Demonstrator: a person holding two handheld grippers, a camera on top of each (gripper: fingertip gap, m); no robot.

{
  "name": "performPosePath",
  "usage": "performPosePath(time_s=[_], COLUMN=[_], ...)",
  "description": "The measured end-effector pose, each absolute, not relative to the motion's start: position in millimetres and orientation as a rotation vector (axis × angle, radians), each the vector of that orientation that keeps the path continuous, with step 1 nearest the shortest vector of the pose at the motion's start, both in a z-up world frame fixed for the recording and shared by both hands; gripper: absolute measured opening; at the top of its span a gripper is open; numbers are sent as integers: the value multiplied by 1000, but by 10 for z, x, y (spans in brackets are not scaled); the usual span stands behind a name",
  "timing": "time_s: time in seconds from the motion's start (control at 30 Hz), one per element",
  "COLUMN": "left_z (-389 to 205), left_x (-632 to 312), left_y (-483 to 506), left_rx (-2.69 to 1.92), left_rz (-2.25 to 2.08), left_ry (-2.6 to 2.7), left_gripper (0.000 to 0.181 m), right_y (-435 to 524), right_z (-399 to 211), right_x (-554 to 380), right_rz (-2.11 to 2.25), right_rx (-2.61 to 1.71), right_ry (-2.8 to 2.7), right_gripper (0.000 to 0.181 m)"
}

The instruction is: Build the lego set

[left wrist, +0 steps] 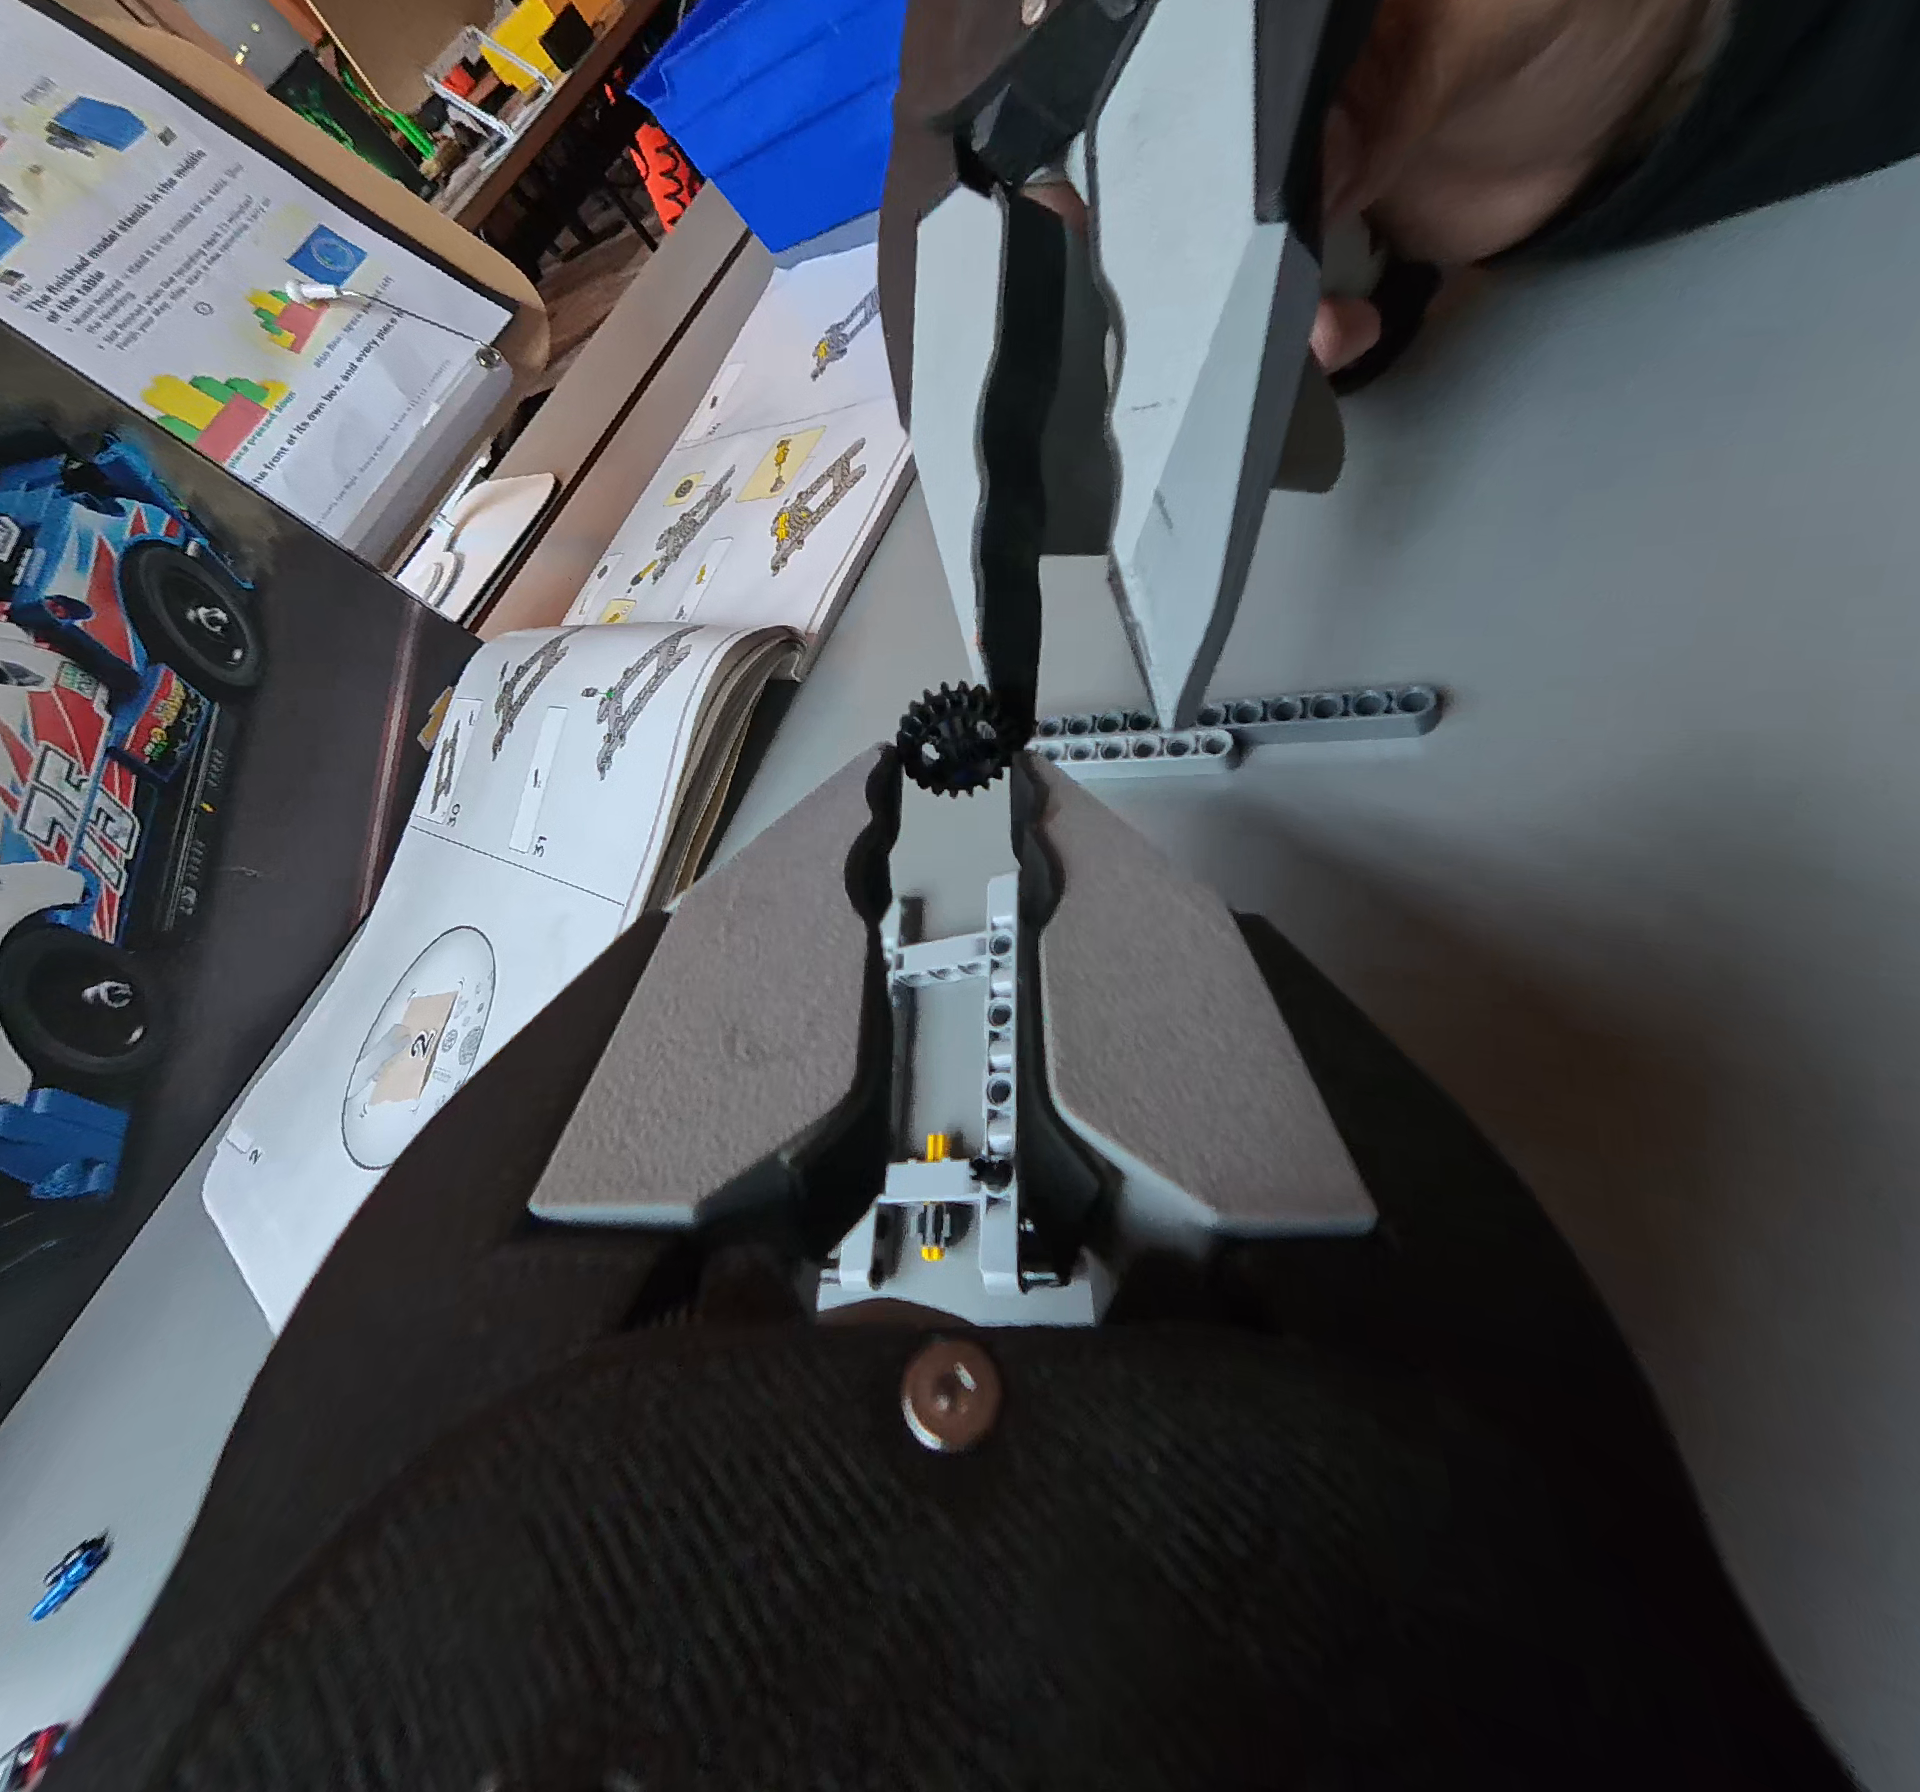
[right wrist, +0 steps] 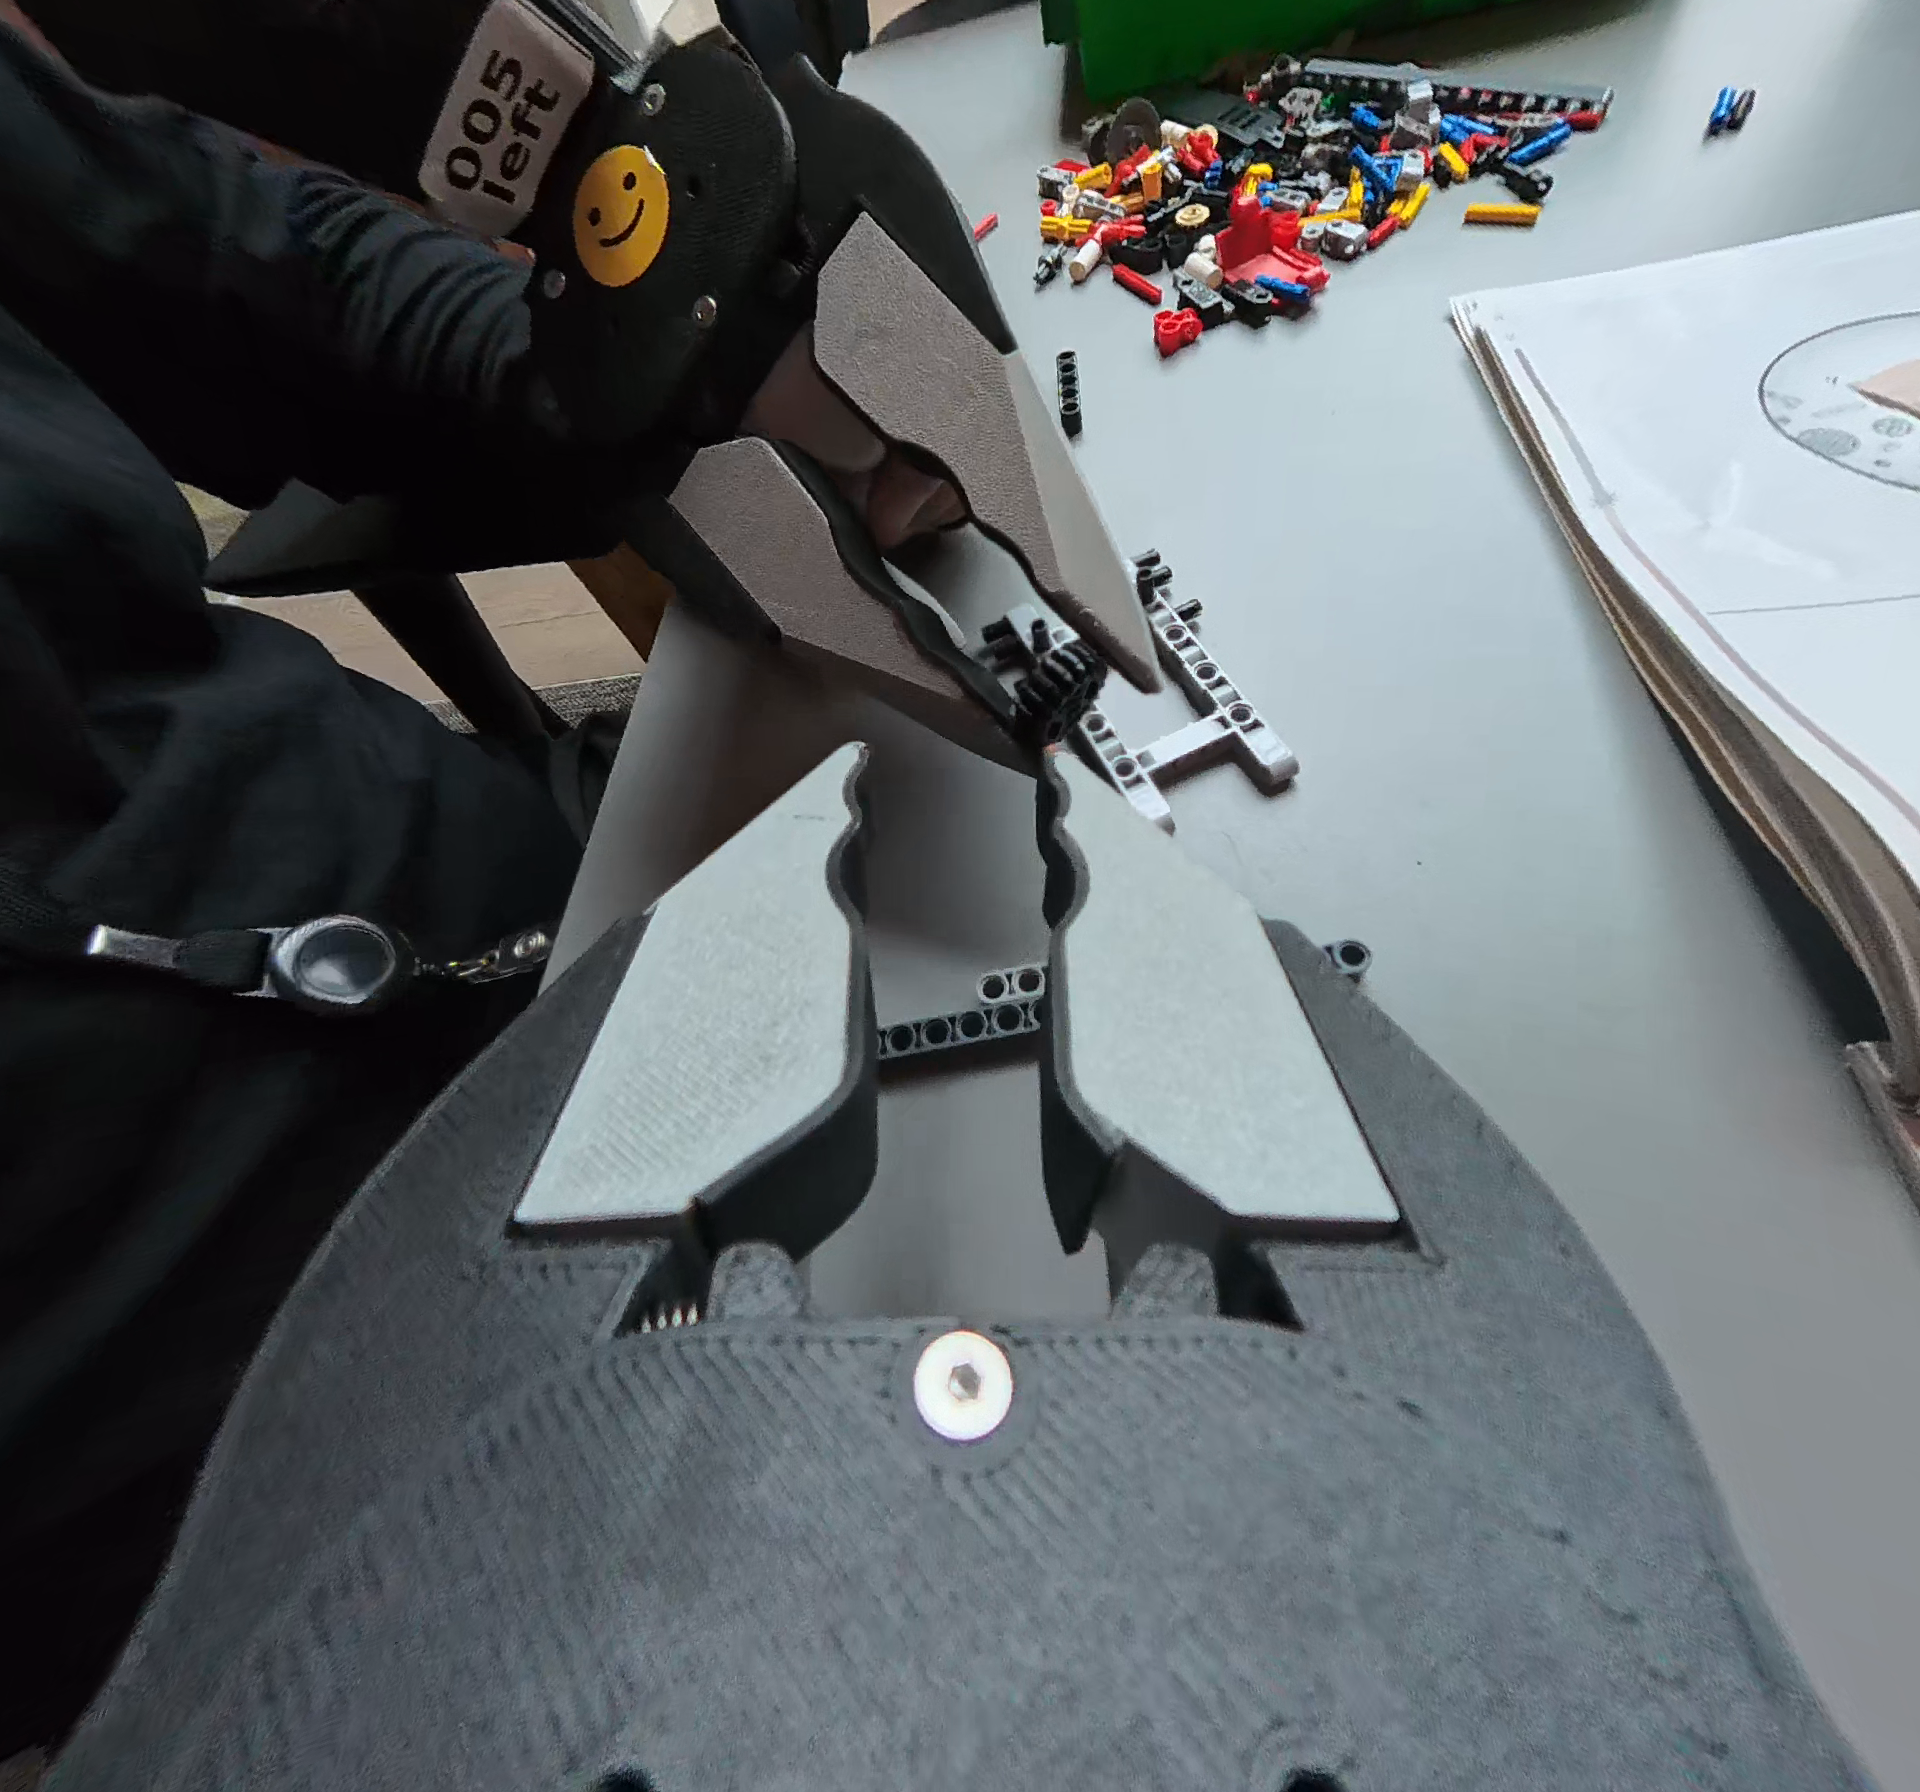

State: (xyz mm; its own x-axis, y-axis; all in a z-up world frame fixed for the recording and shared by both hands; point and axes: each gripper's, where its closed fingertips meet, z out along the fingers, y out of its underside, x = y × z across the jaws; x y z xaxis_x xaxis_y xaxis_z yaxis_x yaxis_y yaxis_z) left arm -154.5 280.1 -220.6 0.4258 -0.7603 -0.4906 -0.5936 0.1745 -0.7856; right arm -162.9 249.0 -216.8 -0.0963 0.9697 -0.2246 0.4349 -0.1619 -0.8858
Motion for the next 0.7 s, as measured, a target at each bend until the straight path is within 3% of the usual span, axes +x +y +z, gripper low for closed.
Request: performPosePath(time_s=[0.7], left_z=[-2039], left_x=[-1592], left_y=[2662], left_rx=[-1481], left_rz=[-444], left_ry=[1198], left_gripper=[18], right_y=[2572], right_z=[-2174], right_x=[-1528], right_rz=[991], right_rx=[-1520], right_ry=[-1593], right_gripper=[24])
